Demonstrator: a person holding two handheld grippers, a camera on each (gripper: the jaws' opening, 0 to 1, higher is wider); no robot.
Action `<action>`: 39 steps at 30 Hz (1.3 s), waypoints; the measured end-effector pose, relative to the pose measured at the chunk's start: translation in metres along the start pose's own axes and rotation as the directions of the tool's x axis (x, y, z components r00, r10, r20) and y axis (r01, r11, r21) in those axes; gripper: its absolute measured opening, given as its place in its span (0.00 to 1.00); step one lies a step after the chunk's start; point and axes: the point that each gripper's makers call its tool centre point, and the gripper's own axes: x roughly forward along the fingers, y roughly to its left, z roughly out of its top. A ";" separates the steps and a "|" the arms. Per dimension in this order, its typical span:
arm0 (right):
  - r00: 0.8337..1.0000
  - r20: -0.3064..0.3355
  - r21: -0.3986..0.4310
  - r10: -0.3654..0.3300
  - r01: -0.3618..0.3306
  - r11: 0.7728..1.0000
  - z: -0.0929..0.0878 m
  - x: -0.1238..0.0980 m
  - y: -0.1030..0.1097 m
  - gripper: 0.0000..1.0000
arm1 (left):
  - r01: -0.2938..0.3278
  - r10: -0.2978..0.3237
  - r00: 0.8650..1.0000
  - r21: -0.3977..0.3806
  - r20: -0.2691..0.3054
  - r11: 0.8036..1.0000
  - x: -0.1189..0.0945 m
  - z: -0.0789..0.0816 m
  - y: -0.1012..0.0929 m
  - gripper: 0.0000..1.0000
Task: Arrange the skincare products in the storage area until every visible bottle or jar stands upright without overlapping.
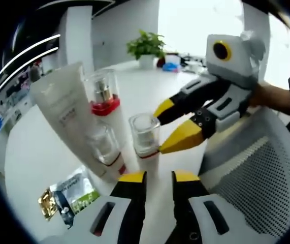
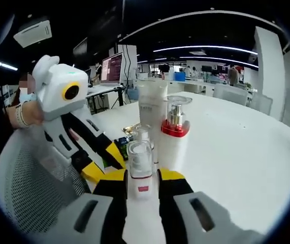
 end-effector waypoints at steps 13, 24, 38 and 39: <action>0.995 -0.090 -0.032 0.039 -0.042 0.999 -0.022 0.007 -0.005 0.22 | 0.040 -0.040 0.999 0.067 -0.007 0.997 0.003 0.007 -0.008 0.17; 0.994 -0.098 -0.036 0.053 -0.057 0.998 -0.023 0.011 -0.004 0.19 | 0.009 -0.009 1.000 0.061 0.000 0.998 0.006 0.012 0.001 0.20; 0.993 -0.115 0.016 0.022 -0.020 1.000 -0.023 0.017 -0.011 0.15 | 0.000 0.001 1.000 0.068 -0.018 0.998 0.014 0.014 0.005 0.27; 0.993 -0.114 0.019 0.019 -0.017 1.000 -0.023 0.018 -0.011 0.14 | 0.002 0.000 1.000 0.072 -0.024 0.997 0.013 0.013 0.005 0.25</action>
